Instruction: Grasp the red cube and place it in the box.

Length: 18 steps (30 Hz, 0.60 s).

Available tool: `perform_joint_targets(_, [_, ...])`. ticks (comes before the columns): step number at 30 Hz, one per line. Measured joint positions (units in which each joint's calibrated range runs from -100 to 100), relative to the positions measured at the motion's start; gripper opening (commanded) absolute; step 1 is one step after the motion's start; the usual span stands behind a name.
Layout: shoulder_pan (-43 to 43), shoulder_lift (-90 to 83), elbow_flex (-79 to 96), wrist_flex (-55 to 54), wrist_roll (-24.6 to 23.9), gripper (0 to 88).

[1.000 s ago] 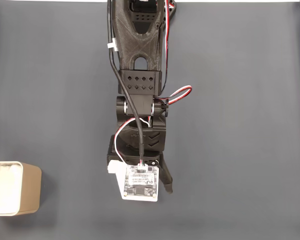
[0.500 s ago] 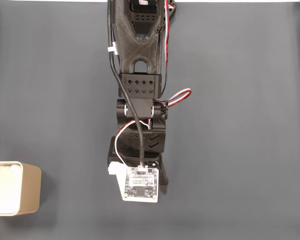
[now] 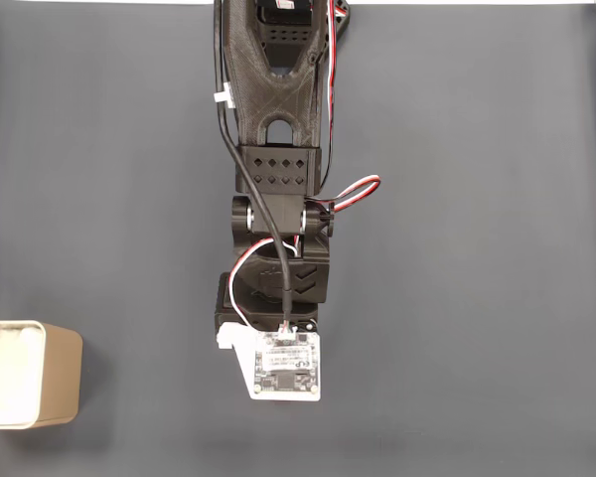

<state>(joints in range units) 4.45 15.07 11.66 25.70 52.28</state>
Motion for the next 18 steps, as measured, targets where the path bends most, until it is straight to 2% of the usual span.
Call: perform_joint_targets(18, [0.0,0.0,0.0,1.1,0.8,3.9])
